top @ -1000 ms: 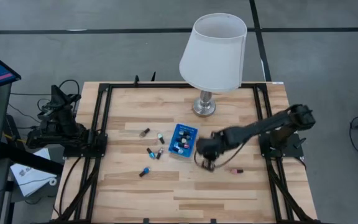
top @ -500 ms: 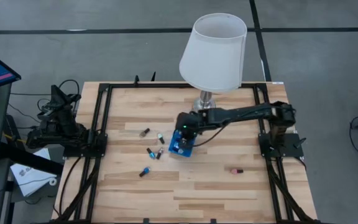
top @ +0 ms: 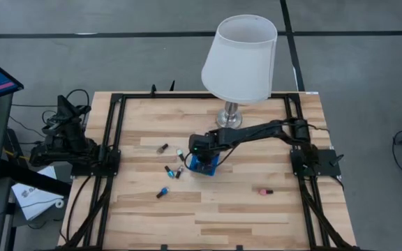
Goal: Pick & Place Nail Polish
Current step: Put the right clear nail polish into the blue basket, then put the light pink nail polish into the blue basket
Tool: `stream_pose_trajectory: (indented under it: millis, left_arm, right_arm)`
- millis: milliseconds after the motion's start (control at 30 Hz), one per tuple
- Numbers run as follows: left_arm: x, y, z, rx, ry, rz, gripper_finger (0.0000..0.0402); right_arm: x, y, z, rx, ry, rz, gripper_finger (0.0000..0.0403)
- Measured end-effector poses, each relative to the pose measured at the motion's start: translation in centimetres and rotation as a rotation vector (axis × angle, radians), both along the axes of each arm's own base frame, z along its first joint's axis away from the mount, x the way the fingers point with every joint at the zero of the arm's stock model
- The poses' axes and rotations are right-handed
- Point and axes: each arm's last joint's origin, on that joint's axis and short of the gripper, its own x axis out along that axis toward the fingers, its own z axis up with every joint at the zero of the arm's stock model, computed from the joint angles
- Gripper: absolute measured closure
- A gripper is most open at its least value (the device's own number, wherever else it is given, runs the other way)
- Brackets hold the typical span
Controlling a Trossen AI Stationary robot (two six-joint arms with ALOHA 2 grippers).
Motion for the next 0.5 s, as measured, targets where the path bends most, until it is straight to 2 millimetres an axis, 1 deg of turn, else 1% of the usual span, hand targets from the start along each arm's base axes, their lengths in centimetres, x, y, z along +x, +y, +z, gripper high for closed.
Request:
stream_pose_trajectory:
  millis: [133,233,367,433,500]
  left_arm:
    - [0.0,0.0,0.0,0.0,-0.001,-0.001,0.0394]
    - [0.0,0.0,0.0,0.001,-0.008,-0.012,0.0394]
    - [0.0,0.0,0.0,0.002,-0.009,-0.011,0.0394]
    - [0.0,0.0,0.0,0.001,-0.008,-0.012,0.0394]
    - [0.0,0.0,0.0,0.001,-0.009,-0.012,0.0394]
  right_arm:
    - [0.0,0.0,-0.1,-0.002,0.009,0.009,0.0325]
    - [-0.3,-0.1,0.6,-0.005,-0.002,0.014,0.029]
    - [-1.1,-0.4,4.0,0.001,-0.077,-0.008,0.0226]
    - [-2.1,-0.6,5.8,0.008,-0.083,-0.031,0.0197]
    - [-3.7,-0.5,8.2,0.01,-0.086,-0.047,0.0177]
